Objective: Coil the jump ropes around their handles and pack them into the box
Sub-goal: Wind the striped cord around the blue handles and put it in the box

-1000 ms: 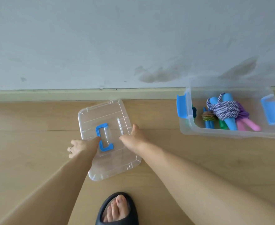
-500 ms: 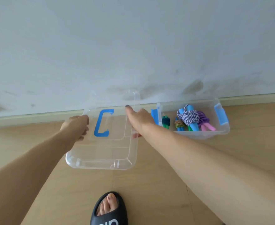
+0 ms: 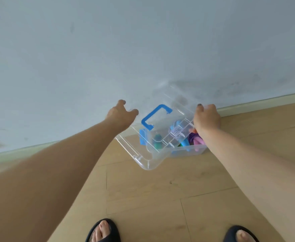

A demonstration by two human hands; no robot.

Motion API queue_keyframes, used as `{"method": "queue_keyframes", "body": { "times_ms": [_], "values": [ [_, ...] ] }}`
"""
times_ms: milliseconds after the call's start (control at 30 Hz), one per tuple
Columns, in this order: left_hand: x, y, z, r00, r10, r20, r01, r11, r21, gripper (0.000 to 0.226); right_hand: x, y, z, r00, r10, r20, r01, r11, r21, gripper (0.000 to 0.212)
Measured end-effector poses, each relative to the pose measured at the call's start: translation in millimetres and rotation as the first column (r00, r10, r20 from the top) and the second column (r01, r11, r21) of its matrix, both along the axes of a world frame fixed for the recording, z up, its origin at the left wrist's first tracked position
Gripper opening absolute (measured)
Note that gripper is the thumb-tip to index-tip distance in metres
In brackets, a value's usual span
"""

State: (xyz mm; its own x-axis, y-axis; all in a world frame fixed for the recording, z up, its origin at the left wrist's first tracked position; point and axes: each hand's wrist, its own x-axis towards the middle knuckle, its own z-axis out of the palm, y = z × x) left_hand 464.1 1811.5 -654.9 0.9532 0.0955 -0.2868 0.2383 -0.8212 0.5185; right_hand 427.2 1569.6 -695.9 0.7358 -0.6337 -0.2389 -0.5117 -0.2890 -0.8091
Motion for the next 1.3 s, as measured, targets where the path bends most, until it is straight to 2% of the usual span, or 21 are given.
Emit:
{"method": "queue_keyframes", "body": {
  "times_ms": [67,133,200,267,333,467,633,767,900,967,1067,1167,1233,1300],
  "values": [
    [-4,-13,-24,0.994,0.086,-0.067,-0.085,0.996,0.005,0.072,-6,-22,-19,0.992,-0.065,-0.112,0.064,0.998,-0.007,0.036],
    [-8,-15,-47,0.962,0.152,-0.225,-0.171,0.983,-0.067,0.073,-9,-38,-44,0.972,-0.142,-0.188,0.142,0.99,-0.014,0.042],
    [-13,-13,-67,0.897,0.144,-0.418,-0.236,0.956,-0.176,0.06,-9,-45,-67,0.945,-0.213,-0.249,0.217,0.976,-0.01,0.043],
    [-14,-16,-83,0.852,0.074,-0.518,-0.22,0.949,-0.227,0.051,-10,-46,-77,0.921,-0.241,-0.307,0.251,0.968,-0.006,0.037],
    [-9,-23,-97,0.862,0.038,-0.505,-0.178,0.957,-0.231,0.043,-12,-41,-83,0.91,-0.198,-0.365,0.193,0.98,-0.051,0.033],
    [1,-32,-114,0.917,0.069,-0.394,-0.118,0.988,-0.103,0.037,-12,-41,-94,0.894,-0.04,-0.446,-0.088,0.961,-0.263,0.048],
    [0,-34,-129,0.94,0.031,-0.339,-0.052,0.997,-0.053,0.034,-15,-54,-85,0.836,0.034,-0.548,-0.274,0.891,-0.362,0.038],
    [1,-38,-136,0.97,-0.055,-0.238,0.068,0.997,0.045,0.027,-15,-59,-93,0.851,0.095,-0.517,-0.285,0.91,-0.302,0.048],
    [6,-38,-139,0.961,-0.052,-0.27,0.069,0.996,0.052,0.028,-17,-68,-99,0.884,0.15,-0.443,-0.309,0.898,-0.313,0.022],
    [8,-37,-140,0.959,-0.034,-0.28,0.048,0.998,0.045,0.031,-17,-71,-99,0.901,0.145,-0.41,-0.292,0.9,-0.323,0.027],
    [12,-37,-140,0.95,0.053,-0.309,-0.043,0.998,0.039,0.054,-14,-75,-99,0.925,0.138,-0.355,-0.245,0.928,-0.279,0.029],
    [15,-38,-136,0.905,0.172,-0.388,-0.177,0.984,0.022,0.078,-9,-80,-101,0.933,0.133,-0.336,-0.186,0.974,-0.132,0.036],
    [16,-36,-137,0.894,0.166,-0.417,-0.199,0.979,-0.037,0.073,-7,-83,-104,0.94,0.106,-0.326,-0.125,0.991,-0.039,0.039],
    [17,-35,-139,0.918,0.144,-0.37,-0.175,0.983,-0.051,0.049,-6,-83,-105,0.962,0.005,-0.271,-0.017,0.999,-0.039,0.037]
  ]
}}
